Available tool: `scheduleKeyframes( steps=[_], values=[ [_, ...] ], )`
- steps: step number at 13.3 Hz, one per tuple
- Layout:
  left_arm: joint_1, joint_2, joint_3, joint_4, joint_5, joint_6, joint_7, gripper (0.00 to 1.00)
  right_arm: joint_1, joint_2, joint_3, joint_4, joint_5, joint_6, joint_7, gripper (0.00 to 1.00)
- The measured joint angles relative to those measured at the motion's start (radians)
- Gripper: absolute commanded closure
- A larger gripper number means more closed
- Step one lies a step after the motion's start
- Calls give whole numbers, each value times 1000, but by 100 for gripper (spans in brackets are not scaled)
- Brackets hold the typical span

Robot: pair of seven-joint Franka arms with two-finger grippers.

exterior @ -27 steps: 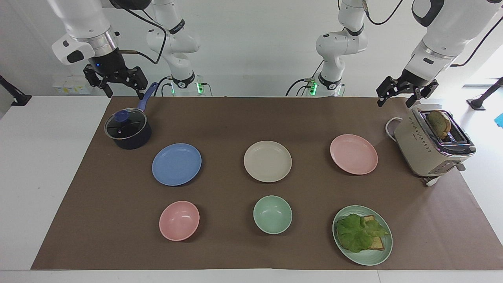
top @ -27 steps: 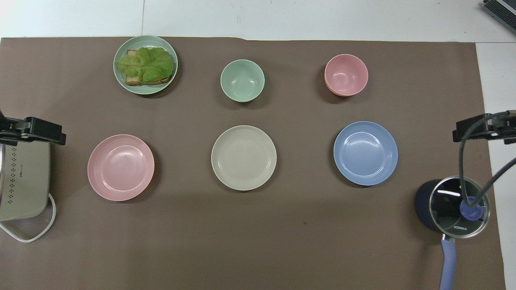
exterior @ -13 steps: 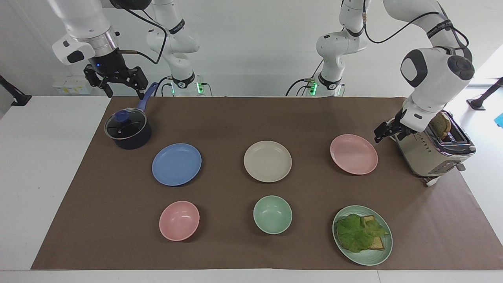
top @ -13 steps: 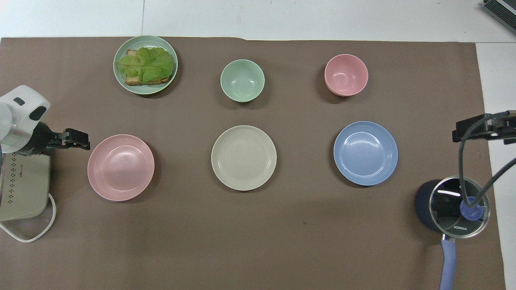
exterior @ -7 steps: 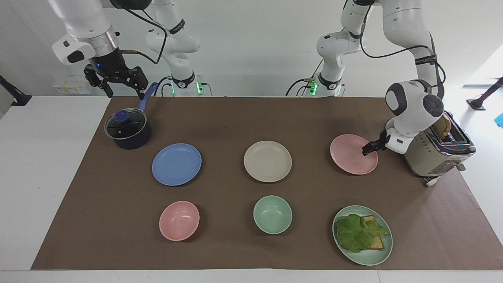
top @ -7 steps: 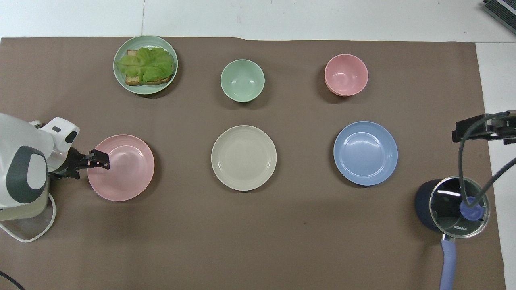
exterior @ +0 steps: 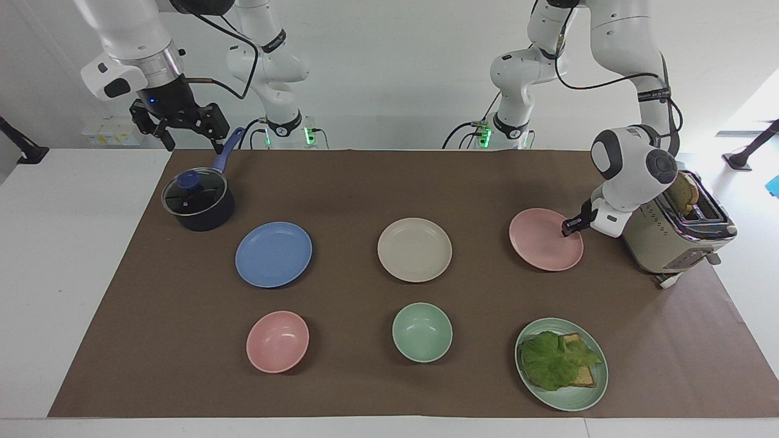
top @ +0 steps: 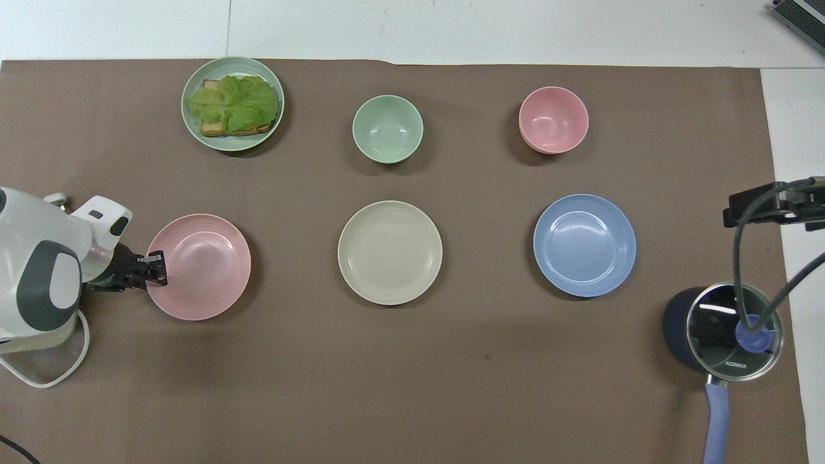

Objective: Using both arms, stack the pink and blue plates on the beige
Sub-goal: 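Reach the left gripper to the pink plate rim and grasp it, then lift the pink plate with the left gripper onto the beige plate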

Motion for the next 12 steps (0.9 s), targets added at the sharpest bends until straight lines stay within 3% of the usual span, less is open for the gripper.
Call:
scheduleKeyframes(
  steps=[4,7,12],
  values=[
    [-2,-14,-8,133,-1,-184,10,100,0,0,-1,0,0,0,0,0],
    [-5,-21,-15,263,-79,-329,6,100,-1,0,-1,0,0,0,0,0],
    [-107,-26,-27,312,-163,-376,5,100,-1,0,-1,0,0,0,0,0]
  ],
)
